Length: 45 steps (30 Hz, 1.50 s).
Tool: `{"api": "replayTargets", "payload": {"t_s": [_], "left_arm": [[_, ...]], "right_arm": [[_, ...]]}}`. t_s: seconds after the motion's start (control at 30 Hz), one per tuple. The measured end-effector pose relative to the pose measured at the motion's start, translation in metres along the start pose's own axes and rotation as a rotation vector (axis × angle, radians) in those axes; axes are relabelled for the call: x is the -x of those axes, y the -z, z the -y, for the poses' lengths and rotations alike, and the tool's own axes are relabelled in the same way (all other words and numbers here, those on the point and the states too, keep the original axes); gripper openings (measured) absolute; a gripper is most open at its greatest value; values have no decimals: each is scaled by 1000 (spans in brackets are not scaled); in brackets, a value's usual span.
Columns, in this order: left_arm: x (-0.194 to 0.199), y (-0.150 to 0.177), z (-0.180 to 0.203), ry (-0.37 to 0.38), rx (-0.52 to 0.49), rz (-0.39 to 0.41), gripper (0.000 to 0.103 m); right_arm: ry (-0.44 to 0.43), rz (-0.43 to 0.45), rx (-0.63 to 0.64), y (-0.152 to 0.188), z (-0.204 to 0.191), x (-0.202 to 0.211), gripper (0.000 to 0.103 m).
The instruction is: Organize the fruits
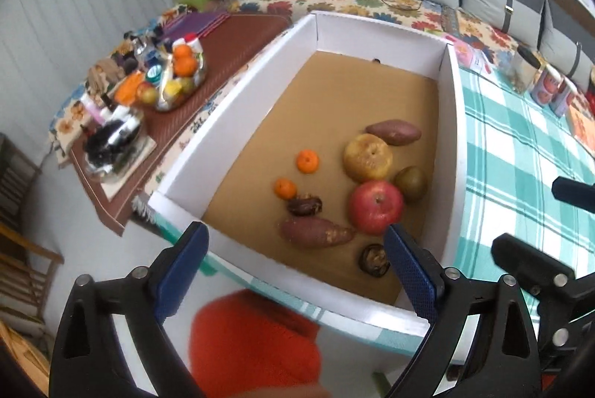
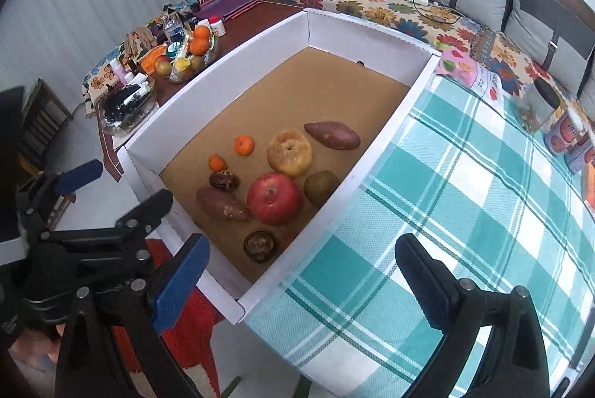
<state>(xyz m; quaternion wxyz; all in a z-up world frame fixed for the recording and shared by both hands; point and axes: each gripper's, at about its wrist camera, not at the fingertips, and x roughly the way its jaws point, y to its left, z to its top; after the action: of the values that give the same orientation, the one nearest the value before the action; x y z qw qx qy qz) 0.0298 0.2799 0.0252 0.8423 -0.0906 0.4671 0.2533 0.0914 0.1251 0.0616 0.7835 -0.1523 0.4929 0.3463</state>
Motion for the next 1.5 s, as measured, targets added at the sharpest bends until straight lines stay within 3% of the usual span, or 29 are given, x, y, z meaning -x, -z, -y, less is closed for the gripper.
{"api": "replayTargets", "payload": {"t_s": [0.13, 0.43, 0.77, 1.5], "left_arm": [[3, 2, -12, 2, 38, -1, 96], [17, 2, -37, -58, 89, -5, 96], [41, -2, -57, -42, 143, 62, 96], [21, -3, -66, -65, 168, 22, 96]], "right_arm": [[46, 13, 29, -6, -9, 1, 99], [-31, 18, 66, -26, -37, 8, 99], [-6, 10, 101, -37, -54, 5, 99], [12, -23, 126, -45, -60, -15, 99]]}}
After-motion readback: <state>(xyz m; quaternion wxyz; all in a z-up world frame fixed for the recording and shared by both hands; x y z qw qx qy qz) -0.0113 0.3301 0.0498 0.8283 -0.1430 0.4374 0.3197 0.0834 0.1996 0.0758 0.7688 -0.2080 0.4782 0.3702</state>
